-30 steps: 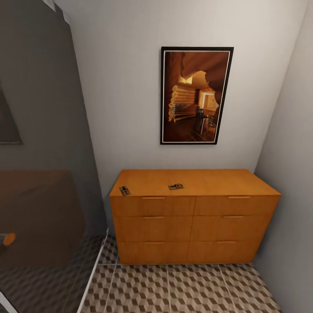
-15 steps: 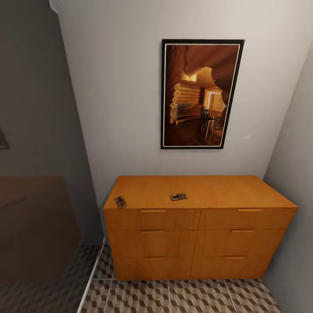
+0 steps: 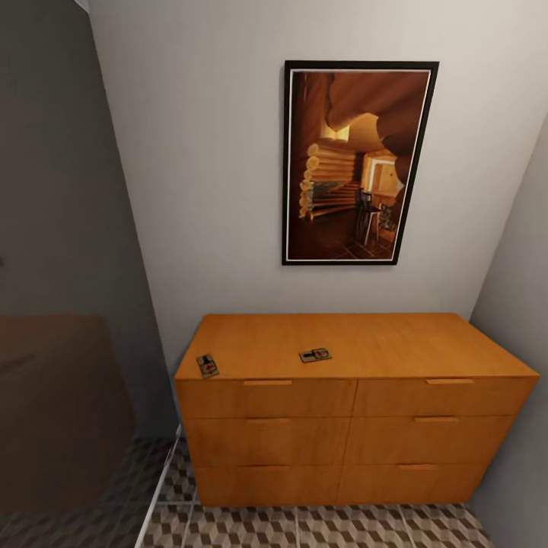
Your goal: Take the four mousetraps from the cabinet in the bathroom and place them on the bathroom floor. Make sure all four end up on the same floor surface, and ensure that at least two of them are either under or directly next to the same bathroom sink.
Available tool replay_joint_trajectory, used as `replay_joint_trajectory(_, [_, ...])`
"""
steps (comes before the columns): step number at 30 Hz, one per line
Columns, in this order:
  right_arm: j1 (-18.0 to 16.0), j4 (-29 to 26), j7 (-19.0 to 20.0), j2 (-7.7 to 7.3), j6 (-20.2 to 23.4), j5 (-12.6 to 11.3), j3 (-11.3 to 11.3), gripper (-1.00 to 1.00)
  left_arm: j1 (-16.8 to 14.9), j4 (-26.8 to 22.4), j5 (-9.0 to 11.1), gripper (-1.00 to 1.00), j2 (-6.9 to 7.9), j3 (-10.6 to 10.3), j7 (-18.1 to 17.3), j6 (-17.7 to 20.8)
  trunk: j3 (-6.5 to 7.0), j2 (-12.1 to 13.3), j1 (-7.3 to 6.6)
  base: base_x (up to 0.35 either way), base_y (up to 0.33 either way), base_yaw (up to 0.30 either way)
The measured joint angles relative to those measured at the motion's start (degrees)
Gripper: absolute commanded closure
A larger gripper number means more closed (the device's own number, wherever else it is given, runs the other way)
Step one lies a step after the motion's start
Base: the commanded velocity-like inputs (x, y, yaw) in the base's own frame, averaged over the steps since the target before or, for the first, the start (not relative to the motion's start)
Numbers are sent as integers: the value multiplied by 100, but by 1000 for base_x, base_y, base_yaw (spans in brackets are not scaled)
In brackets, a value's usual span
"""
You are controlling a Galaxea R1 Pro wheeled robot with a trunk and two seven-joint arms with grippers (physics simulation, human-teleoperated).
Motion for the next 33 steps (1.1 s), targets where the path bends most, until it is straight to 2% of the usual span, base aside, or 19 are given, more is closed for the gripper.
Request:
replay_joint_trajectory(10, [-2, 0, 0, 0, 0, 0, 0, -100, 0, 0, 3, -100, -12, 0, 13, -6, 0, 0, 0, 27, 0, 0])
replay_joint_trajectory(22, [0, 0, -1, 0, 0, 0, 0, -100, 0, 0, 8, -100, -5, 0, 14, -14, 0, 0, -1, 146, 0, 0])
replay_joint_trajectory(33, [0, 0, -1, 0, 0, 0, 0, -100, 0, 0, 9, -100, -4, 0, 16, -15, 0, 0, 0, 29, 0, 0])
